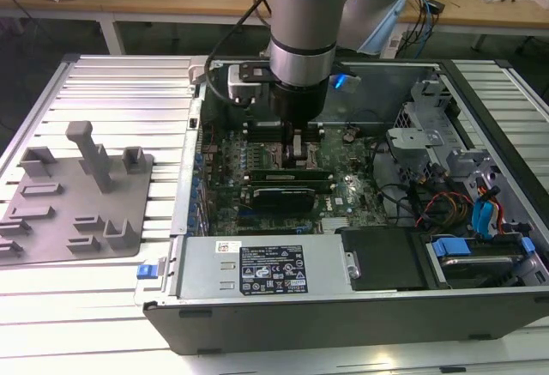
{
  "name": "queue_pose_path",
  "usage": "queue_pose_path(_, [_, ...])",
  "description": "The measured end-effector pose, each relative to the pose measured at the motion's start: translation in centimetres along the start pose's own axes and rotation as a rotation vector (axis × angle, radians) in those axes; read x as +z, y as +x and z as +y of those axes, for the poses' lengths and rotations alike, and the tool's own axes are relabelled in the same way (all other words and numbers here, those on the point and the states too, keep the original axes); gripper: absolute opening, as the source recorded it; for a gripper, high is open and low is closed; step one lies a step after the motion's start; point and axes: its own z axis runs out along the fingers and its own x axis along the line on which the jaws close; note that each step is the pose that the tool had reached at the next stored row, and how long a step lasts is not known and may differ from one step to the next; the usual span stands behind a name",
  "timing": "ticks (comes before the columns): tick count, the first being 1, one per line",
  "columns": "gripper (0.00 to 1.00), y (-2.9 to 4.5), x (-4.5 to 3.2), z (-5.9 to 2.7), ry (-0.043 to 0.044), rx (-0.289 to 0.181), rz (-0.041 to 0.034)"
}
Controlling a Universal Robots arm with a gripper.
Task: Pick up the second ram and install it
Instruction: 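Press down the second ram until it locks into place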
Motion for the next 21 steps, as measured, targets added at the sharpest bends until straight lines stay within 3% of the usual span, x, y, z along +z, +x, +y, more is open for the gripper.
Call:
queue_pose_path(6, [0.08, 0.03, 0.75, 1.15, 0.0000, 0.000, 0.0000])
queue_pose_path(21, [0.08, 0.06, 1.54, 1.23, -0.0002, 0.000, 0.0003])
